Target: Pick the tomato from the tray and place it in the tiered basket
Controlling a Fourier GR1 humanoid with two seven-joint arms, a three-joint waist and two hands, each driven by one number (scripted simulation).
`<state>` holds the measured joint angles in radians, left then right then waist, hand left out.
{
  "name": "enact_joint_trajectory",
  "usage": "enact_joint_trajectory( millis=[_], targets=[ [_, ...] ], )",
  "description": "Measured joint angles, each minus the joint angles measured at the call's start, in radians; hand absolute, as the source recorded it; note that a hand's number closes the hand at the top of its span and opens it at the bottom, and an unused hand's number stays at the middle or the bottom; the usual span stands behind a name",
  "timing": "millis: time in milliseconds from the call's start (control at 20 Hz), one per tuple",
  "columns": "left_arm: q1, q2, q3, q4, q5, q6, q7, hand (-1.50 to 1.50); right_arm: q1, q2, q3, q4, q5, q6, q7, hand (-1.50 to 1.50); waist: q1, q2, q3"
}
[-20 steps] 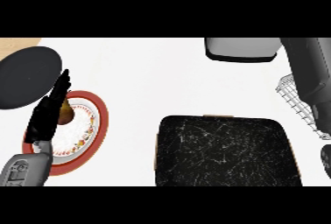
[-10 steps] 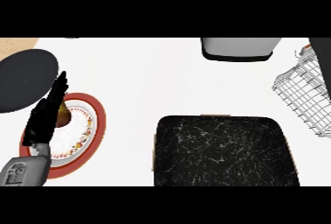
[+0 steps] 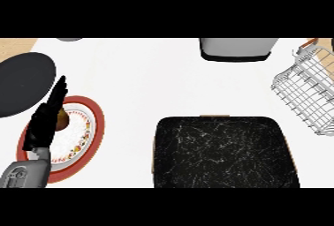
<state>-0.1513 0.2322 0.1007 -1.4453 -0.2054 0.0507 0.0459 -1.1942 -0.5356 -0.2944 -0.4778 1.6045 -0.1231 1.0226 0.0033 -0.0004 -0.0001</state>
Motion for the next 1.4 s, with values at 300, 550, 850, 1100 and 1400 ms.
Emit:
enact_joint_trajectory(
  millis=[300,550,850,1100,1400],
  targets=[
    [0.0,0.011,0.014,-0.004,0.005,-0.013,0.005,0.0,0.085,-0.002,-0.049,-0.094,-0.101,0.017,-0.046,1.5,-0.005,-0.002,0.0],
    [-0.006,0.008,0.015,-0.017,0.006,-0.015,0.021,0.0,0.144,0.01,-0.125,-0.146,-0.206,-0.003,-0.061,-1.5,-0.006,-0.001,0.001],
    [0.017,-0.005,0.006,-0.041,-0.007,-0.008,0.022,0.0,0.261,0.06,-0.184,-0.236,-0.3,-0.078,-0.058,-1.5,-0.005,-0.001,0.0],
    [0.025,-0.009,0.001,-0.046,-0.011,-0.013,0.025,0.0,0.326,0.084,-0.187,-0.367,-0.327,-0.163,-0.07,-1.5,-0.007,-0.002,0.0],
    [0.017,-0.005,0.009,-0.07,-0.006,-0.02,0.056,0.0,0.367,0.084,-0.164,-0.534,-0.292,-0.214,-0.042,-1.5,-0.007,-0.003,0.0]
  ],
)
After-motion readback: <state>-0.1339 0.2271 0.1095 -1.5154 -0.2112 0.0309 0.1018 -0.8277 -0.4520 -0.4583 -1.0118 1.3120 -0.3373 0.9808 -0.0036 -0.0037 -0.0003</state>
